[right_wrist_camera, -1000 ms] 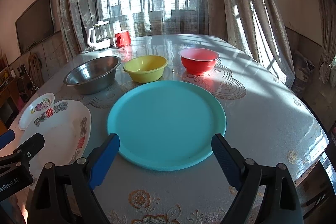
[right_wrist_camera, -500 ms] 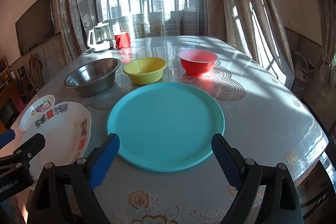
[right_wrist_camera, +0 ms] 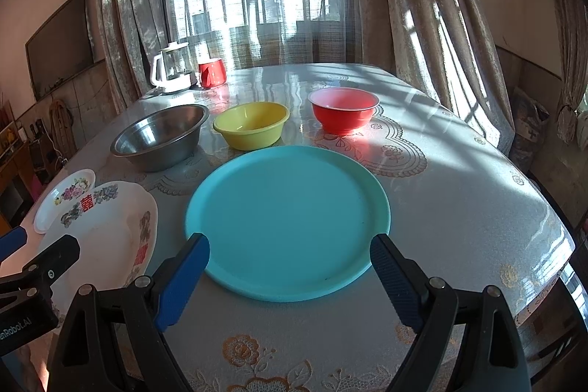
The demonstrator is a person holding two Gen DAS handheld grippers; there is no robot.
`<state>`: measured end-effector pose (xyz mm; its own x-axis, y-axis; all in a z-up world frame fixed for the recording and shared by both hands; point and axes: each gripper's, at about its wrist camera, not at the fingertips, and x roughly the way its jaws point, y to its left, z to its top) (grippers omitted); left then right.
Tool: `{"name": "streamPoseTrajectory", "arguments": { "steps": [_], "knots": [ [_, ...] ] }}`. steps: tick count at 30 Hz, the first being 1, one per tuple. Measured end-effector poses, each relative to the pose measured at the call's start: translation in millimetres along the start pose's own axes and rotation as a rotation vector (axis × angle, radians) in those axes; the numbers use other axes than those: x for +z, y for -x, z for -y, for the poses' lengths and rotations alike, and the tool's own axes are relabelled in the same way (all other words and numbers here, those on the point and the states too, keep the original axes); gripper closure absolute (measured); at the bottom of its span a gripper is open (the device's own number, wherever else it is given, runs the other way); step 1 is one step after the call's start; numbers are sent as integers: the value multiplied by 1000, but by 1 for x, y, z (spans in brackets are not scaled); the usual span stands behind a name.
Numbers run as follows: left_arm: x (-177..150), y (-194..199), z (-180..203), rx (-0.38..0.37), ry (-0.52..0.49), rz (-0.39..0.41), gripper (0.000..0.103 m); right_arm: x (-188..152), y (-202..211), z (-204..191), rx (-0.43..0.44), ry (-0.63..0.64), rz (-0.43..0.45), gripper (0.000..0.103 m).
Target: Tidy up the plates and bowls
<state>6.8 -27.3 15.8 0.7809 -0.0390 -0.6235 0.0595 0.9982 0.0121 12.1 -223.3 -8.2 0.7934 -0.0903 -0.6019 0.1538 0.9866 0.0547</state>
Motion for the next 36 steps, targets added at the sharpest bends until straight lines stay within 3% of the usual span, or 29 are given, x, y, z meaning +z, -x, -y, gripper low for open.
{"name": "streamPoseTrajectory", "arguments": {
  "steps": [12,17,20,27,31,35,36],
  "knots": [
    [3,-5,9,-37,-32,-13,0,-1,-3,7,1,-18,-7,12],
    [9,-13,16,-148,-49,-51,0,3,-10,22,7,-59,-26,12],
    [17,-22,24,-206,-69,-111,0,7,-16,40,-4,-92,-40,19],
    [38,-42,52,-241,-187,-159,1,13,-41,87,-33,-209,-102,38],
    [47,-56,65,-270,-249,-185,22,9,-57,101,-26,-246,-144,51],
    [54,-77,71,-313,-245,-246,58,6,-66,105,-21,-241,-156,60],
    [55,-81,71,-314,-237,-257,59,7,-67,105,-12,-236,-164,63]
  ]
}}
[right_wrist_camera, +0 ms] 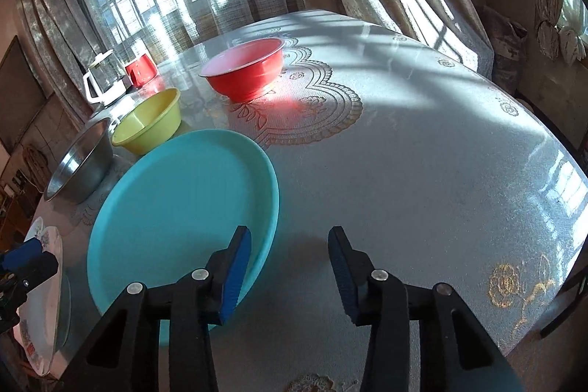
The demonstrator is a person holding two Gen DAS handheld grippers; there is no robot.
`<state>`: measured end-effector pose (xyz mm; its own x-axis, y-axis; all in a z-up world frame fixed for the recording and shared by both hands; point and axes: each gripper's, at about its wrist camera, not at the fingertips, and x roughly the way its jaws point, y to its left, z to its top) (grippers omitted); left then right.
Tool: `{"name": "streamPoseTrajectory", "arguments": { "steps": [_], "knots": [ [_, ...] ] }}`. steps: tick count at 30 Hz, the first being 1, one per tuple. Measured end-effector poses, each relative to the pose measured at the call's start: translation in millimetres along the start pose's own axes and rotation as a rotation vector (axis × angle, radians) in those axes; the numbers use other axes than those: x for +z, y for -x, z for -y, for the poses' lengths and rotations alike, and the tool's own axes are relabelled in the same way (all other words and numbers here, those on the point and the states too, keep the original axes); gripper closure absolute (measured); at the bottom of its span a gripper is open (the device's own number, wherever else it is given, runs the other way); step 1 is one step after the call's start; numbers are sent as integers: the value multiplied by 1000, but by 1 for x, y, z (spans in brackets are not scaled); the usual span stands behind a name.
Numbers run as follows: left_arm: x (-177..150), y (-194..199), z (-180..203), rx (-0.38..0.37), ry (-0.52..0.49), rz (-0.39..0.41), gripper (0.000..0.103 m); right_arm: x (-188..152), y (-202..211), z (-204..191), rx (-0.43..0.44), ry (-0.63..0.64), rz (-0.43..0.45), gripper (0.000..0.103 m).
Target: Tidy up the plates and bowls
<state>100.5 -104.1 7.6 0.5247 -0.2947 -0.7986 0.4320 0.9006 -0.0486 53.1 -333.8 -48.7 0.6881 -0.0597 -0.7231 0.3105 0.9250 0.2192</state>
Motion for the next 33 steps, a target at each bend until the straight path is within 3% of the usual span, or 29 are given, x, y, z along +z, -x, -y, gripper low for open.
{"name": "streamPoseTrajectory", "arguments": {
  "steps": [3,7,10,13,17,24,33],
  "knots": [
    [6,-9,-3,0,1,-17,59,1,-3,-2,8,14,-3,65],
    [15,-19,-4,-4,-25,-35,73,2,-6,-6,7,42,-5,69],
    [21,-24,1,-5,-65,-38,78,2,-7,-8,4,64,-3,70],
    [27,-29,10,-11,-111,-31,78,2,-7,-9,-2,78,2,72],
    [36,-50,13,43,-140,-69,79,4,-9,-12,-14,99,-1,73],
    [40,-70,16,106,-212,-85,89,4,-10,-13,4,120,-5,90],
    [35,-71,8,98,-213,-101,92,4,-9,-14,20,124,-19,90]
  ]
}}
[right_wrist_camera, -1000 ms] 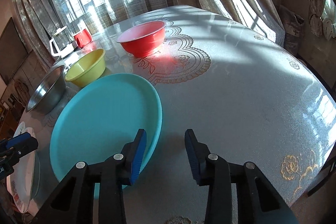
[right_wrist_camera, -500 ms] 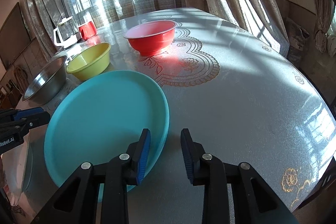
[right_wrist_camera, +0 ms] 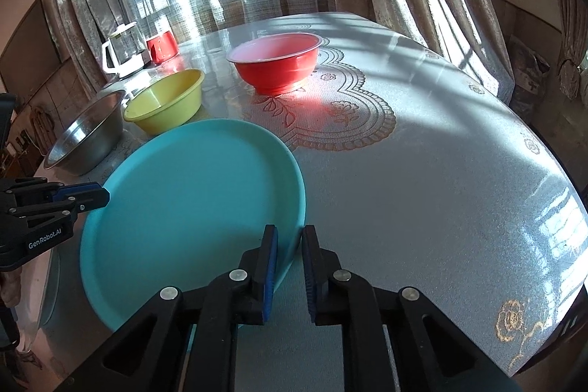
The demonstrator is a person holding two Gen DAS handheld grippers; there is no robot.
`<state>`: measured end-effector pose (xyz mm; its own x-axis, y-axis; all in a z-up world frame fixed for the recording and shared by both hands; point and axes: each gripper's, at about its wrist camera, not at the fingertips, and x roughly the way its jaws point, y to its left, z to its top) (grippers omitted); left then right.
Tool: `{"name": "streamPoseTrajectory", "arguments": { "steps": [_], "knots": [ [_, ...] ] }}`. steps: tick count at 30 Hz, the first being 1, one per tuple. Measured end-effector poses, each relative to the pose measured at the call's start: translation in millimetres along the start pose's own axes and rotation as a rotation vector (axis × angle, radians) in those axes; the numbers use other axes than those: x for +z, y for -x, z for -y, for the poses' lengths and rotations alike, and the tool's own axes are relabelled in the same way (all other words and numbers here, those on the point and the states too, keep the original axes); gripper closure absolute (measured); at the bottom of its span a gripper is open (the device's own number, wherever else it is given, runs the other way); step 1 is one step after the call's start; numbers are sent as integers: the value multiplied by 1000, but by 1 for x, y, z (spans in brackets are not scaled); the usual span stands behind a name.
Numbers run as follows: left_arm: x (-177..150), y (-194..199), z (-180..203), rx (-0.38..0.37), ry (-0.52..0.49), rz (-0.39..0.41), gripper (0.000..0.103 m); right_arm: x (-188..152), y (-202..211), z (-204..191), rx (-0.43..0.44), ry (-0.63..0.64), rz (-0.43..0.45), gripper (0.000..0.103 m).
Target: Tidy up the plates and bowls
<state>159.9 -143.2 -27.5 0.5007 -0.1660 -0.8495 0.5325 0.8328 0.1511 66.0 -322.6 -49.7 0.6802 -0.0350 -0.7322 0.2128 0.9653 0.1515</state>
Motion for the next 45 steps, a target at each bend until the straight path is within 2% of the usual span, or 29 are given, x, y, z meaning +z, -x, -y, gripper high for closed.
{"name": "streamPoseTrajectory", "arguments": {
  "steps": [10,13,18,22,27,36,40,45],
  "knots": [
    [-9,3,-17,-24,28,-4,92,-7,9,-9,75,-20,-32,90],
    [-9,6,-18,-46,26,4,92,-10,7,-14,52,12,-43,90],
    [-5,5,3,-66,-39,7,92,-4,9,-1,-9,-13,-32,90],
    [3,3,15,-97,-47,7,92,1,15,10,-55,-17,-7,90],
    [10,3,28,-115,-49,7,91,6,7,24,-106,-39,-17,90],
    [14,0,38,-126,23,-4,91,13,-2,32,-177,-18,-7,90],
    [15,-3,39,-126,70,-19,88,14,-3,30,-205,1,-5,90],
    [11,0,38,-134,103,-23,88,13,-1,32,-196,-4,-11,89]
  ]
}}
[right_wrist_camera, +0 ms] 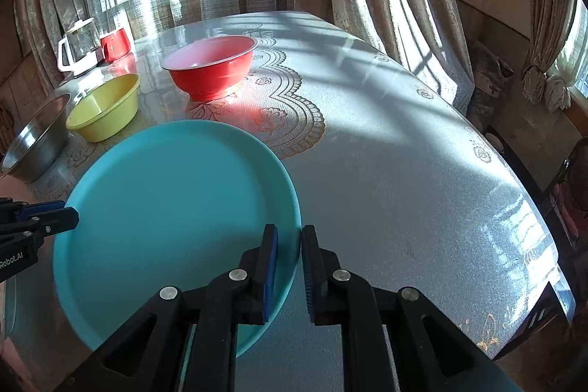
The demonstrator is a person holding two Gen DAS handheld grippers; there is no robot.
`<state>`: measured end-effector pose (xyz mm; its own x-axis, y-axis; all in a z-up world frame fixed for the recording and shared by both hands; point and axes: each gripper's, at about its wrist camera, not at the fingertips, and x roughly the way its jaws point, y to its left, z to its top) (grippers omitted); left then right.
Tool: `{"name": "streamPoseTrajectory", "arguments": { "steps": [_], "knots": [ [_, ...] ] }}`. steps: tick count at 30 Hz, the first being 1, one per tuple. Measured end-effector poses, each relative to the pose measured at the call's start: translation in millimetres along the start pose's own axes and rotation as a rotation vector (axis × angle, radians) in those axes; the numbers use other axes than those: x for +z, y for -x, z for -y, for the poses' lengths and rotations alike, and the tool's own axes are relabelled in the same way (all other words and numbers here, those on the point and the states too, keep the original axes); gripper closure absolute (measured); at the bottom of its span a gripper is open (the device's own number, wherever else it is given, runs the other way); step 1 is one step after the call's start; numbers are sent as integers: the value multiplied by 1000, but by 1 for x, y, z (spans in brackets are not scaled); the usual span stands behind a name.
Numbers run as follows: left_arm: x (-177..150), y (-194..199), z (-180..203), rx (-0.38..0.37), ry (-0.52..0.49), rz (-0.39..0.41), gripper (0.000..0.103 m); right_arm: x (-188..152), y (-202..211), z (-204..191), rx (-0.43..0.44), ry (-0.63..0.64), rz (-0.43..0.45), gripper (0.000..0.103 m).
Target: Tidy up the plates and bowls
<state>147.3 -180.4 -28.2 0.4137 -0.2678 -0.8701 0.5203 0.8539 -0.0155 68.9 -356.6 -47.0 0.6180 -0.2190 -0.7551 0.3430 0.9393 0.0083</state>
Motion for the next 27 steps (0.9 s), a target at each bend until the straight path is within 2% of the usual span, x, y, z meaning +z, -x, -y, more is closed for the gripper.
{"name": "streamPoseTrajectory", "arguments": {
  "steps": [7,19,22,27],
  "knots": [
    [-13,20,-8,-34,62,70,88,-1,1,7,10,-51,-26,77],
    [-40,69,-36,-27,155,207,87,5,18,-4,3,-41,8,70],
    [-48,83,-45,-39,182,241,84,10,26,-13,38,-30,34,70],
    [-61,97,-61,-46,221,276,83,17,33,-40,149,-4,36,70]
  ]
}}
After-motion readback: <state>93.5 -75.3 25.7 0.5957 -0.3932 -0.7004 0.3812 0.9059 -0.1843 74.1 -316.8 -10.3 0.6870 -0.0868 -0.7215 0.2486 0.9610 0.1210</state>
